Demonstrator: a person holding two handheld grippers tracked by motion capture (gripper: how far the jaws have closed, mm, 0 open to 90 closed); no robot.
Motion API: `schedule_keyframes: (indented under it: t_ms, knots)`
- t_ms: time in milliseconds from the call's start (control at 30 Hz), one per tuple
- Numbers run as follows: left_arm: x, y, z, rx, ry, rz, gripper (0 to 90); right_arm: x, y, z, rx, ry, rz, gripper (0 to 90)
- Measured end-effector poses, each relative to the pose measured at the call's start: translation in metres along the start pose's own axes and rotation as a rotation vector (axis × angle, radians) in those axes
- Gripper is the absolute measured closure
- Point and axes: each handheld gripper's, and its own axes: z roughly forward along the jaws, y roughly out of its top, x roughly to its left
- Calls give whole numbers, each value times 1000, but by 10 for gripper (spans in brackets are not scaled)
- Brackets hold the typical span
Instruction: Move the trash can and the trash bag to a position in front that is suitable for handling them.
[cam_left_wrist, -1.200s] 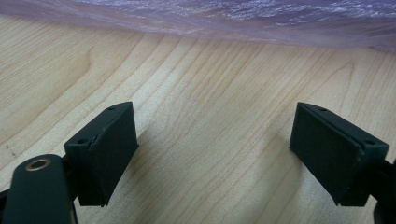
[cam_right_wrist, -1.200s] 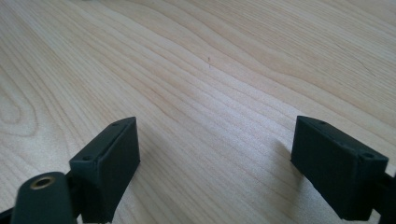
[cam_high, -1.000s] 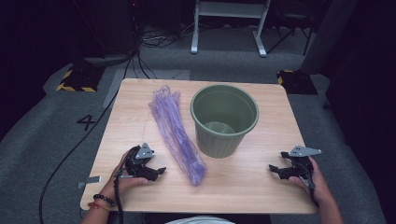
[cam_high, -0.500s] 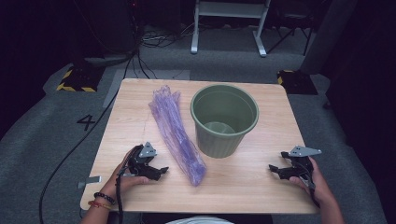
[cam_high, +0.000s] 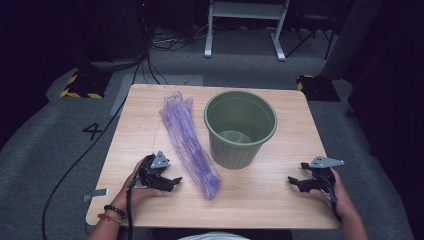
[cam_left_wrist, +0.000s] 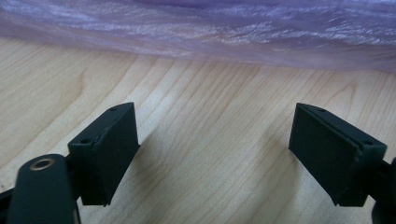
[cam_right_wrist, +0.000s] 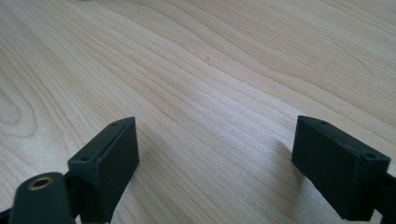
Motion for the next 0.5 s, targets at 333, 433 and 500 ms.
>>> schedule_keyframes:
  t_ms: [333,433,500]
  knots:
    - [1,9,-1,-36,-8,2,161,0,0,0,0,0,0,146]
    - [1,12,-2,-47,-5,1,162,0,0,0,0,0,0,146]
    - [2,13,-2,-54,-10,-3,161,0,0,0,0,0,0,146]
